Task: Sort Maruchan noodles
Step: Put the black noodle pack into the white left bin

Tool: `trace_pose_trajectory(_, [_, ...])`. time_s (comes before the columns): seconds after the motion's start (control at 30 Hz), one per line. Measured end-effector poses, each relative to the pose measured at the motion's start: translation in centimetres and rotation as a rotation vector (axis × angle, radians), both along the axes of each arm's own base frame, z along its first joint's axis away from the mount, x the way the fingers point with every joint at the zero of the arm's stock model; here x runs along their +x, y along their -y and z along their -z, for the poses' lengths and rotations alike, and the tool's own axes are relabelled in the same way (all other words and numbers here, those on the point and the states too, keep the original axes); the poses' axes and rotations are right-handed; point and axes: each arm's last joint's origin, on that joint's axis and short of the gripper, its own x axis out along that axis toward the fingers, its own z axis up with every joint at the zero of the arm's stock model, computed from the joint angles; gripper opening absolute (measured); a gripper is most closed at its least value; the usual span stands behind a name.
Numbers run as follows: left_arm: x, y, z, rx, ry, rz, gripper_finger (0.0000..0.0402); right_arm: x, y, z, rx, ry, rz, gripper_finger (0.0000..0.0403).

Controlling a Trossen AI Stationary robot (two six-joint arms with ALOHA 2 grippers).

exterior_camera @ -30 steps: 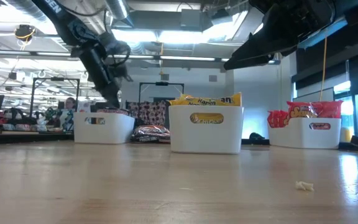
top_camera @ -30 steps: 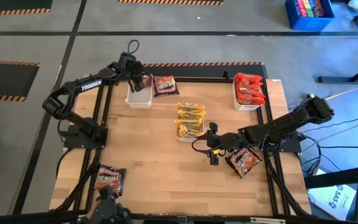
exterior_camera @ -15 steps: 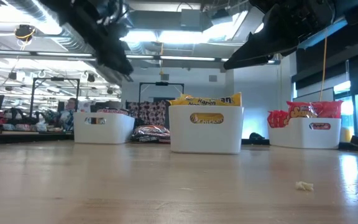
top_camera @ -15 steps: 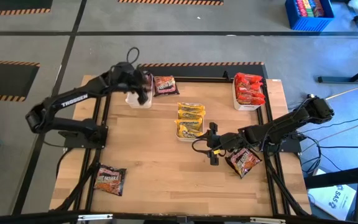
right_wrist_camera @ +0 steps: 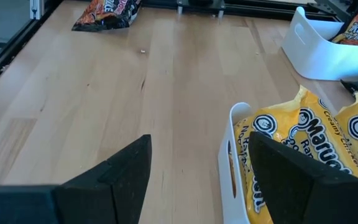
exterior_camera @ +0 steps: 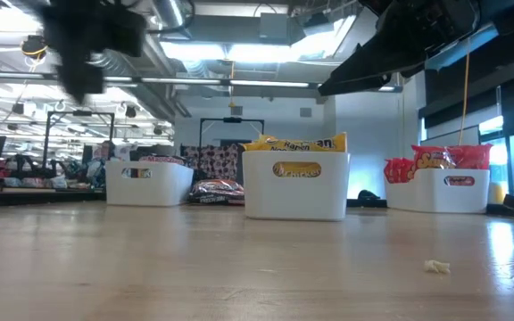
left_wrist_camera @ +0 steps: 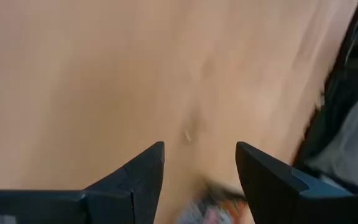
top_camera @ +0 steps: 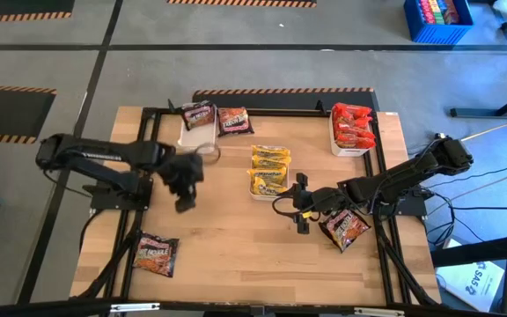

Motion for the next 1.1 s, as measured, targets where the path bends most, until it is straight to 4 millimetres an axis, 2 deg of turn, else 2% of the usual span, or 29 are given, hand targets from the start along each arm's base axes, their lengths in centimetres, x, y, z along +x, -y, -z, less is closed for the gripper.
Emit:
trace_pose_trajectory(0.17, [-1.2, 3.8, 0.3, -0.05, -0.16, -0.039, 0.0192, 0.0, 0.0, 0.0, 0.028, 0.001, 0.014, 0.0248])
trace_pose_trajectory(0.33, [-2.5, 7.2, 0.4, -0.045, -0.235, -0.066, 0.0192, 0.0, 0.0, 0.0, 0.052, 0.001, 0.026, 0.0248])
trace_pose_trajectory(0.53, [-4.7, 9.8, 0.6, 0.053, -0.291, -0.084, 0.0192, 0.0, 0.0, 0.0, 0.062, 0.0, 0.032, 0.0248])
trace_pose_trajectory(0.67, [-5.7, 10.4, 0.9, 0.107, -0.32, -0.102, 0.0192, 0.0, 0.0, 0.0, 0.085, 0.0, 0.042, 0.0248])
trace_pose_trajectory(0.77, [-6.1, 10.4, 1.7, 0.104, -0.363, -0.1, 0.0192, 0.0, -0.1, 0.0, 0.118, -0.007, 0.018, 0.0248])
trace_pose_trajectory(0.9, [-6.8, 9.8, 3.7, 0.092, -0.409, -0.052, 0.0192, 0.0, -0.3, 0.1, 0.159, -0.019, -0.023, 0.0248])
trace_pose_trajectory(1.1, [-6.5, 8.4, 6.7, 0.018, -0.386, -0.037, 0.0192, 0.0, -0.3, 0.1, 0.165, -0.022, -0.033, 0.0248])
